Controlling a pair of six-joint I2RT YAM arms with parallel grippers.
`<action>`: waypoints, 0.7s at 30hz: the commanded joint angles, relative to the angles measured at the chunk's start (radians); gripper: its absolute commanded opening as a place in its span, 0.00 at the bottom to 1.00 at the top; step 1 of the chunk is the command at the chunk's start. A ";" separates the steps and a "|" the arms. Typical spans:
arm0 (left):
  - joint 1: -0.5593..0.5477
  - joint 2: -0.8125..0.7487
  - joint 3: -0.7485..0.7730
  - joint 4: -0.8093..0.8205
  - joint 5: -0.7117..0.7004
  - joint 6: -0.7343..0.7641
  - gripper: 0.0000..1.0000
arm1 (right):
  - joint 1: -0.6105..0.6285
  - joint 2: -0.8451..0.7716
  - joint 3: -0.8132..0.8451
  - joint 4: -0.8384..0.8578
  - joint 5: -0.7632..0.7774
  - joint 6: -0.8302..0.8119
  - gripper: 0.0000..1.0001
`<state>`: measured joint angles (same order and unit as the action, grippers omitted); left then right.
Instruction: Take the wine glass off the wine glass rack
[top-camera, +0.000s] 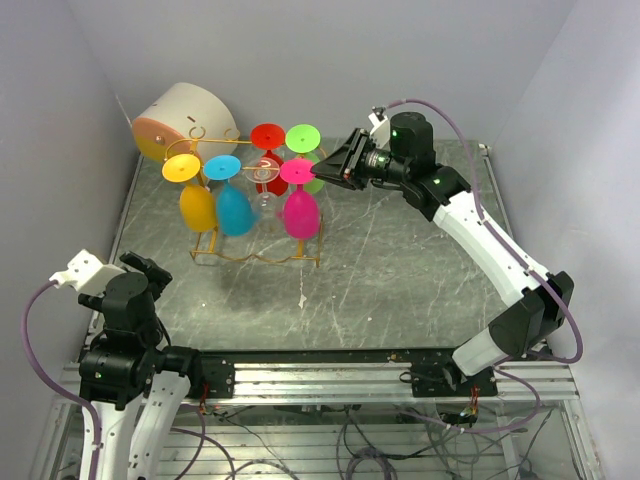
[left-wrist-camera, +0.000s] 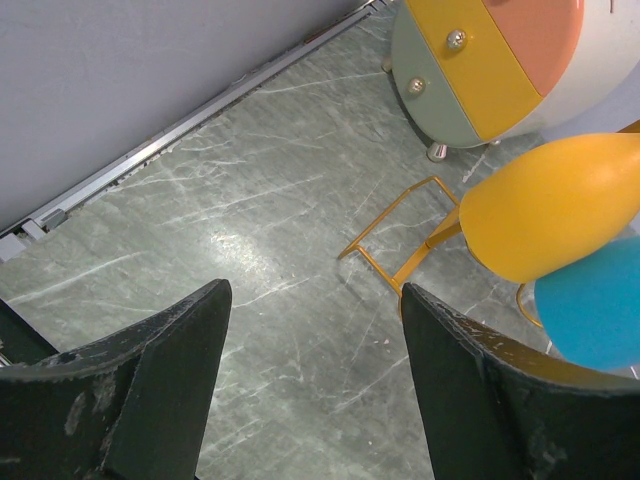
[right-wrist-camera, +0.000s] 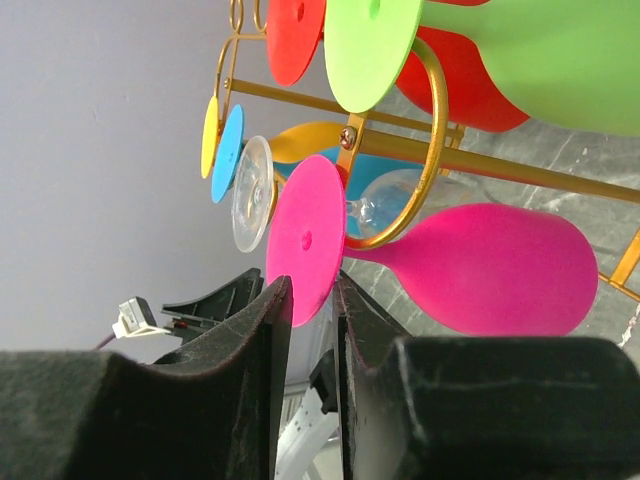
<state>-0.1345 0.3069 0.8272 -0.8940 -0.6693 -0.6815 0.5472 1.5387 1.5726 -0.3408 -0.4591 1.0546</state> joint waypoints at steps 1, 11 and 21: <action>0.003 -0.011 0.006 0.024 -0.001 0.002 0.79 | 0.005 0.008 -0.009 0.039 0.003 0.010 0.23; 0.003 -0.012 0.007 0.024 -0.002 0.002 0.79 | 0.012 0.025 -0.004 0.061 0.013 0.027 0.27; 0.003 -0.014 0.006 0.024 0.000 0.003 0.79 | 0.022 0.021 -0.037 0.084 0.044 0.035 0.25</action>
<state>-0.1345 0.3054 0.8272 -0.8940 -0.6693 -0.6811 0.5617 1.5585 1.5562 -0.2947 -0.4370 1.0817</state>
